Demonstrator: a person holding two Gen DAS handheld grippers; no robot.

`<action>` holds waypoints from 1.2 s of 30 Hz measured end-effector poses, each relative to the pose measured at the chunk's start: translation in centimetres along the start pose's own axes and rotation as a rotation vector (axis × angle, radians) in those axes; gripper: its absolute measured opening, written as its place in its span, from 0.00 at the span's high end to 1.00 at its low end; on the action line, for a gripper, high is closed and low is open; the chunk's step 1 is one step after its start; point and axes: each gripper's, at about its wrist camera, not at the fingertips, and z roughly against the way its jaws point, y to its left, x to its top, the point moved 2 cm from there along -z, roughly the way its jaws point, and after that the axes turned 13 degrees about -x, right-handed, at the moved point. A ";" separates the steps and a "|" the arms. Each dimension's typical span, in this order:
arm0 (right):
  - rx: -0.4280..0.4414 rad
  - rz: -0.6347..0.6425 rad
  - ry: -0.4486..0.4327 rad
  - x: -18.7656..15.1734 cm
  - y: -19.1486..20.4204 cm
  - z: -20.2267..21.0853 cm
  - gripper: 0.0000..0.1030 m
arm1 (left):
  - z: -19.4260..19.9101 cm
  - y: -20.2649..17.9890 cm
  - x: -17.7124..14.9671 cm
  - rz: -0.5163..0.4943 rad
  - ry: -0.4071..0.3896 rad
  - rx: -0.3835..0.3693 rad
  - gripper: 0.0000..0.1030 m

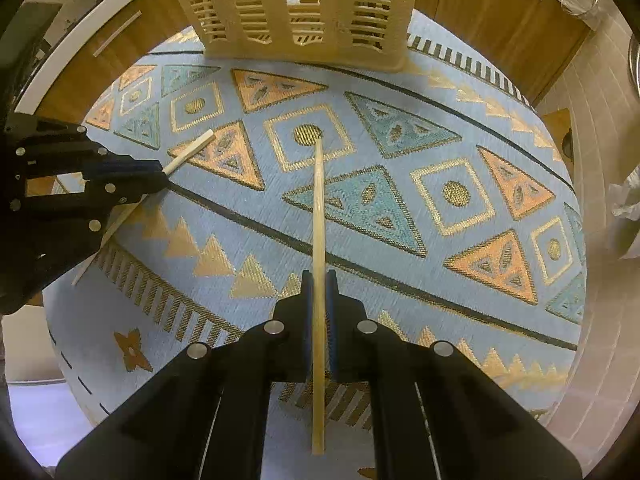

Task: Organize utensils
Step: 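Hold both chopsticks and lift them off the rug, then carry both chopsticks over the holder and open both tools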

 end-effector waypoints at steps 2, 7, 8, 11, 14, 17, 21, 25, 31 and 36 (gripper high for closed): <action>0.021 -0.005 -0.030 -0.3 -0.5 0.8 0.96 | 0.9 0.2 -0.3 0.009 -0.055 -0.017 0.96; 0.120 -0.040 -0.159 -1.3 -2.8 4.2 0.96 | 4.6 -0.1 -0.7 0.026 -0.242 -0.059 0.96; 0.146 -0.046 -0.197 -1.4 -3.1 5.1 0.96 | 5.5 -0.2 -0.6 0.021 -0.284 -0.076 0.96; 0.224 -0.064 -0.297 -1.5 -4.0 7.0 0.96 | 8.1 -0.7 -0.4 -0.004 -0.407 -0.121 0.96; 0.275 -0.083 -0.416 -1.5 -4.6 9.4 0.96 | 10.5 -0.7 -0.2 -0.019 -0.515 -0.121 0.96; 0.296 -0.112 -0.501 -0.2 -4.4 11.2 0.96 | 13.2 -0.8 0.0 -0.015 -0.643 -0.124 0.96; 0.300 -0.173 -0.634 2.2 -5.1 13.7 0.96 | 17.1 -0.3 0.4 0.006 -0.822 -0.106 0.96; 0.319 -0.227 -0.706 5.2 -5.9 15.5 0.96 | 20.4 1.0 2.0 0.071 -0.996 -0.102 0.96; 0.262 -0.285 -0.773 9.2 -6.9 17.1 0.96 | 22.2 3.0 5.1 0.149 -1.111 -0.152 0.96; 0.187 -0.346 -0.829 11.6 -8.3 17.8 0.96 | 22.6 4.3 6.1 0.179 -1.168 -0.156 0.96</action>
